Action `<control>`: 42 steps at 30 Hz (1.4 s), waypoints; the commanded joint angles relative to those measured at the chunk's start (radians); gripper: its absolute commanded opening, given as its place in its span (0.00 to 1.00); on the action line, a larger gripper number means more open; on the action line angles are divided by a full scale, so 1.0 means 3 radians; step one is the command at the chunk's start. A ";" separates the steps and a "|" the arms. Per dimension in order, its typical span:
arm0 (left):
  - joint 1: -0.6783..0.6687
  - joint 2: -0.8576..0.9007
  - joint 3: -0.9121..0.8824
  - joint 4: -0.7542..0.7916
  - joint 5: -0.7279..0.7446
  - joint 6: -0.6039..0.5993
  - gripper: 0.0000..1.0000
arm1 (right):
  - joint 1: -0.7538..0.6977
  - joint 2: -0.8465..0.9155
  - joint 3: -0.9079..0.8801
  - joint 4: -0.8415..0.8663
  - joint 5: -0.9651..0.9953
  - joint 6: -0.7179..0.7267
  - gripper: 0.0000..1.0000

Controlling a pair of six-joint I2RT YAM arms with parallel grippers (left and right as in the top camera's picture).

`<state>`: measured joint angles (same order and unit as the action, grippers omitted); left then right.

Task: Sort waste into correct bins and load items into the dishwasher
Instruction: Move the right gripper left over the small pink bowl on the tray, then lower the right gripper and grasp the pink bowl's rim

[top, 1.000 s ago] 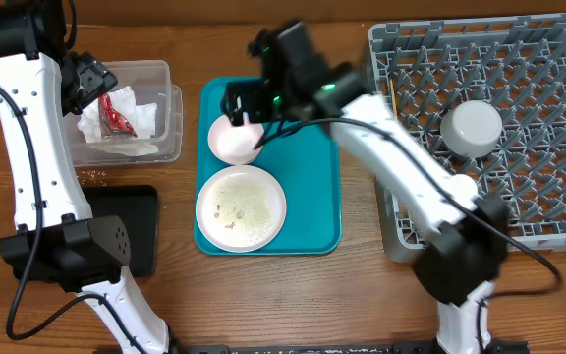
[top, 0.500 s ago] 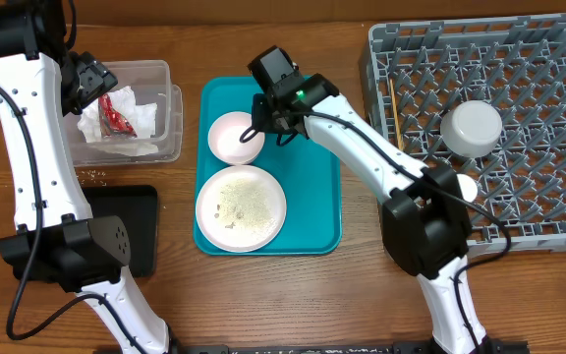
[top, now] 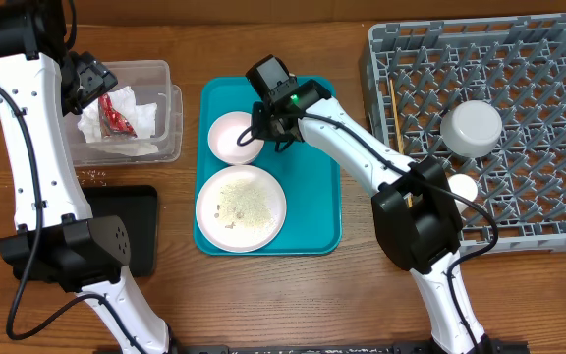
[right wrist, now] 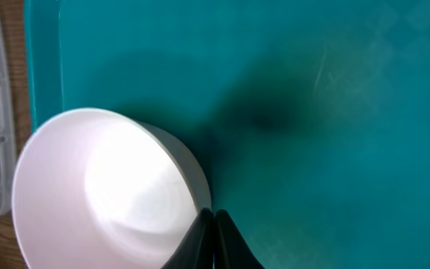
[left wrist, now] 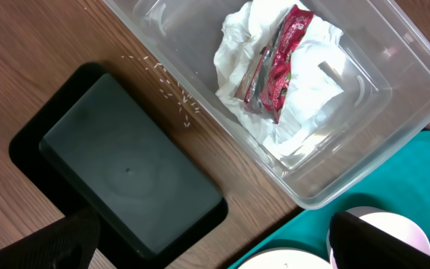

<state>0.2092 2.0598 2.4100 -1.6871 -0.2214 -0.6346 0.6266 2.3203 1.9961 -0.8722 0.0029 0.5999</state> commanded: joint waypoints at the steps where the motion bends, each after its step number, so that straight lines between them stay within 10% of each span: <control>1: -0.0023 -0.0032 -0.0005 -0.0006 -0.0047 -0.0055 1.00 | 0.0028 -0.0038 0.0029 -0.0019 -0.0062 -0.0004 0.04; 42: -0.0023 -0.0031 -0.0005 -0.0006 -0.0047 -0.0055 1.00 | 0.0188 0.0206 0.0019 0.0107 0.0039 -0.0228 0.04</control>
<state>0.2092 2.0598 2.4100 -1.6871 -0.2214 -0.6346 0.6849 2.3497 1.9961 -0.8452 0.0250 0.5240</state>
